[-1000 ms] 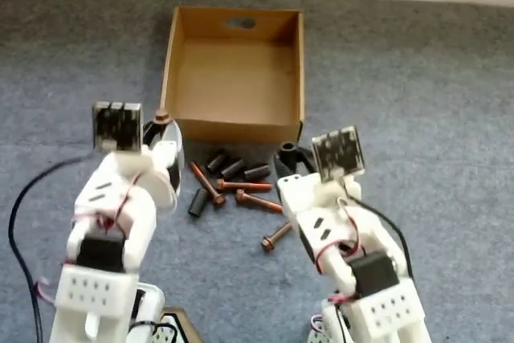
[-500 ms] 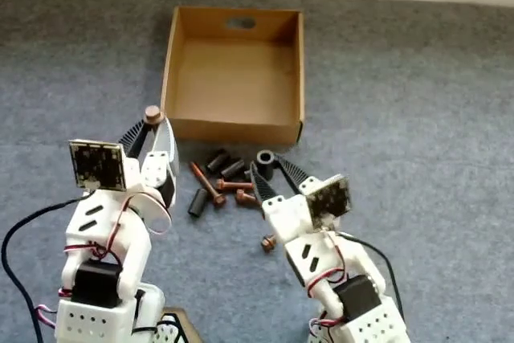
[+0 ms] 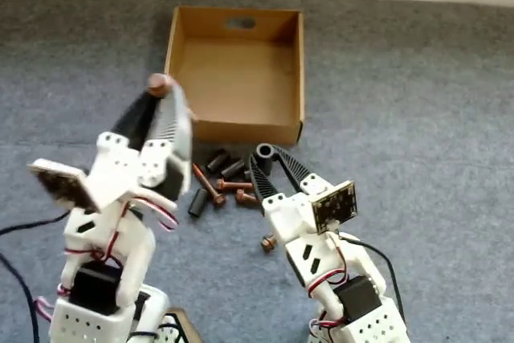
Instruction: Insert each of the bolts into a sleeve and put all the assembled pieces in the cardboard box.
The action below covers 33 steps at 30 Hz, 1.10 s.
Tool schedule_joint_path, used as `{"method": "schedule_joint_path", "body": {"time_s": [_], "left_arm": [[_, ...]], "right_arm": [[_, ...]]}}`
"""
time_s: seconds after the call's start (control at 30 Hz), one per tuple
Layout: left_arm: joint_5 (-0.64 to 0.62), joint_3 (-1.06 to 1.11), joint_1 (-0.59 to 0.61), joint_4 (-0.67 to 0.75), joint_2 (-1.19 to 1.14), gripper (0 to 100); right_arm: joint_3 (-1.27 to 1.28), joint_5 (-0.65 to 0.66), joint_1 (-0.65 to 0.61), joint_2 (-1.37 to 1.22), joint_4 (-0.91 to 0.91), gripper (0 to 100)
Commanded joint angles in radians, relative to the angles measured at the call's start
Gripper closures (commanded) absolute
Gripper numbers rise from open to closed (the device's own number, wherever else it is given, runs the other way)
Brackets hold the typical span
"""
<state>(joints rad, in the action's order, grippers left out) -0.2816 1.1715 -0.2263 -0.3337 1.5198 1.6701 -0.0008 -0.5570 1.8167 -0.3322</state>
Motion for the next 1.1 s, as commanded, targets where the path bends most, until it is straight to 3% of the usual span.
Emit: {"method": "schedule_joint_path", "body": {"time_s": [0.0, 0.2, 0.57, 0.83, 0.97, 1.07], "left_arm": [[-0.011, -0.13, -0.111, 0.028, -0.162, 99], [-0.011, -0.257, -0.148, 0.028, -0.39, 99], [-0.009, -0.285, -0.262, 0.029, -0.409, 99], [-0.008, -0.269, -0.269, 0.023, -0.41, 99], [0.124, -0.246, -0.271, 0.023, -0.409, 99], [0.133, -0.239, -0.275, 0.025, -0.406, 99]], "right_arm": [[0.033, -0.006, -0.005, 0.013, 0.027, 99.2], [0.033, -0.006, -0.005, 0.013, 0.027, 99.2], [0.033, -0.006, -0.005, 0.013, 0.027, 99.2], [0.033, -0.006, -0.005, 0.013, 0.027, 99.2], [0.033, -0.006, -0.005, 0.013, 0.027, 99.2], [0.033, -0.006, -0.005, 0.013, 0.027, 99.2]]}}
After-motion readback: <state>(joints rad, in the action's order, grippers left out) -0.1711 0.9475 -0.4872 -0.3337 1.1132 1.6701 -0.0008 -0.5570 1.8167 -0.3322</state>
